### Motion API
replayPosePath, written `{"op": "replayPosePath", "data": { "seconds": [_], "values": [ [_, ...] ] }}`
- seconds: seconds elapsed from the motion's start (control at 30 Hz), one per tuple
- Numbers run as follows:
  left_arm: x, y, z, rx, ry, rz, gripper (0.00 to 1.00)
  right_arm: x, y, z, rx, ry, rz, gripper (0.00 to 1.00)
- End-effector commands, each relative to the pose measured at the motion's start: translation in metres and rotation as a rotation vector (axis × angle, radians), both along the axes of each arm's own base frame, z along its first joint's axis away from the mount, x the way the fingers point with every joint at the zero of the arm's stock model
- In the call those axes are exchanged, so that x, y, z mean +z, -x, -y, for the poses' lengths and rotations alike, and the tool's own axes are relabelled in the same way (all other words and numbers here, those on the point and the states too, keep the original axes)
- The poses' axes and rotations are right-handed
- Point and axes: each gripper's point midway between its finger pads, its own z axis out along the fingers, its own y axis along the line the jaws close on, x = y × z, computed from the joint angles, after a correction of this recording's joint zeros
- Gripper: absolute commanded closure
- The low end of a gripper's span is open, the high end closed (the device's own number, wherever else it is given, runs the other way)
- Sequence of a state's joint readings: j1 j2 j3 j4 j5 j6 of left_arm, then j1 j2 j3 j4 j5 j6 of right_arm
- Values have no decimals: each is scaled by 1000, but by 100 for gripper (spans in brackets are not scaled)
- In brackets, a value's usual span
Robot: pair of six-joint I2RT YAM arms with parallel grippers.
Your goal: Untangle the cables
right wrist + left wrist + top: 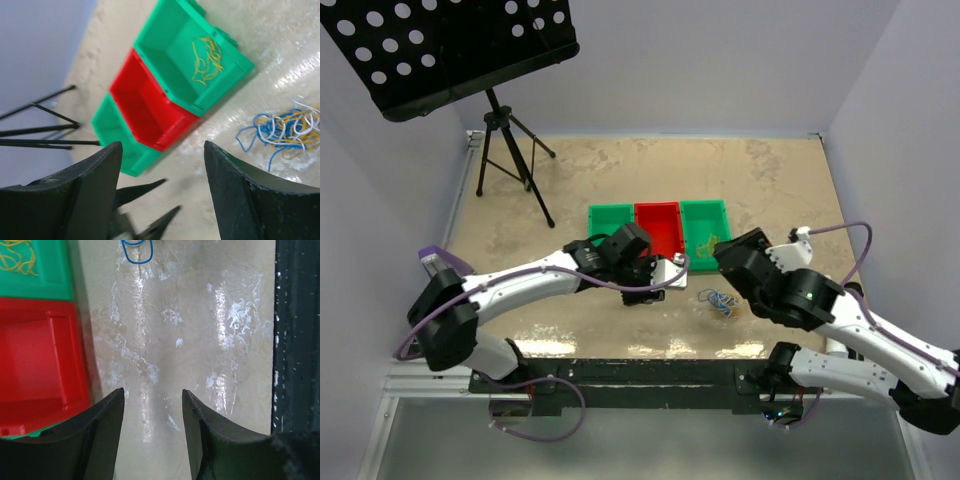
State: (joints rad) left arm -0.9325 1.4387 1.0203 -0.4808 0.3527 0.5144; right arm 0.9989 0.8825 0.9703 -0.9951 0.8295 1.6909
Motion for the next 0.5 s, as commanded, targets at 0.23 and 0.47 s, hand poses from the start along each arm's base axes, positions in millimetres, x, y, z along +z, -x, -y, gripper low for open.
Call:
{"op": "replayPosePath", "data": {
  "seconds": [0.23,0.47],
  "values": [
    [-28,-19,91,-46,53,126,44,89,3,50,-119,-147,242,25],
    [-29,-8,130,-83,85,135,29,84,5,55,-129,-140,238,24]
  ]
}}
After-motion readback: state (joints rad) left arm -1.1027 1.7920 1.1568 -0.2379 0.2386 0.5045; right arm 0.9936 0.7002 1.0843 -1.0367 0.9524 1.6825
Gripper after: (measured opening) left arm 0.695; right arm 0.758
